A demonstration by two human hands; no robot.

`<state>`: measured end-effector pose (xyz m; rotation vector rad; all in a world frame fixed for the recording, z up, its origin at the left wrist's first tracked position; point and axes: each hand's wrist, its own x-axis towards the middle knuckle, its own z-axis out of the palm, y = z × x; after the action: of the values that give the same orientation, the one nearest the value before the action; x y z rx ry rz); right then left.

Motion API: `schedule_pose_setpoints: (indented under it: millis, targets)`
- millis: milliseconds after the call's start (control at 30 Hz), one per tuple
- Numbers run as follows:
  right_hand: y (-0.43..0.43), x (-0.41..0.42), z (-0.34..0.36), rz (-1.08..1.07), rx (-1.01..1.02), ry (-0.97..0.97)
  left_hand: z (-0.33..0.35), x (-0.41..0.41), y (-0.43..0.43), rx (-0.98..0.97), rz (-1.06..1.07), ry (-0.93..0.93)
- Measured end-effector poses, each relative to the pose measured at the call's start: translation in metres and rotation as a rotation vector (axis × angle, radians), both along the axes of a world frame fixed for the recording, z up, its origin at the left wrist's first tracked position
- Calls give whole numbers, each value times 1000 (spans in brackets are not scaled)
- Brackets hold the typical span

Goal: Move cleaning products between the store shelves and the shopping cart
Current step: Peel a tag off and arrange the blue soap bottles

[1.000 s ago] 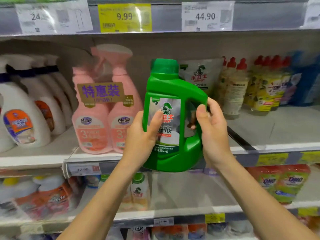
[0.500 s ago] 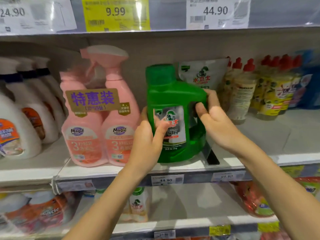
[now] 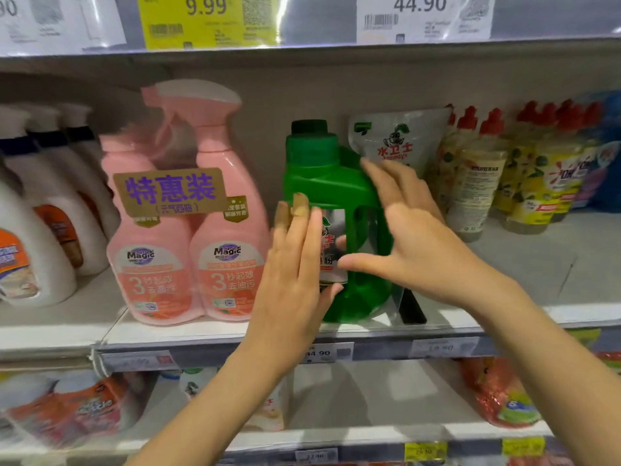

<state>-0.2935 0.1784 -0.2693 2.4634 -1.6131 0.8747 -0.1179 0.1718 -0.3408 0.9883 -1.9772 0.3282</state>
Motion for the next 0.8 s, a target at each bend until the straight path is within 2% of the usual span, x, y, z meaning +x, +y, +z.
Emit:
schedule_pose_setpoints:
  millis: [33, 100, 167, 267, 400, 467, 533, 600, 667, 800]
  targets:
    - [-1, 4, 2, -39, -51, 105, 1, 1, -3, 7, 45, -44]
    - [-6, 8, 2, -85, -98, 183, 5, 1, -9, -8, 123, -167]
    - [-10, 8, 1, -95, -90, 177, 7, -1, -13, -57, 178, -290]
    - [-19, 7, -2, -76, -90, 153, 5, -6, -23, -90, 228, -362]
    - [-37, 13, 2, -95, -60, 159, 6, -11, -43, -60, 377, -506]
    - [-45, 15, 3, -104, -58, 158, 9, -13, -56, -12, 450, -543]
    - [-52, 15, 2, -102, -61, 149, 7, -17, -68, 20, 436, -575]
    - [-59, 14, -1, -101, -42, 130, 4, -19, -75, 43, 408, -556]
    - [-66, 13, -1, -86, -15, 102, 6, -21, -73, 64, 477, -536]
    - [-73, 9, -2, -53, 7, 85, 7, -25, -74, 5, 479, -516]
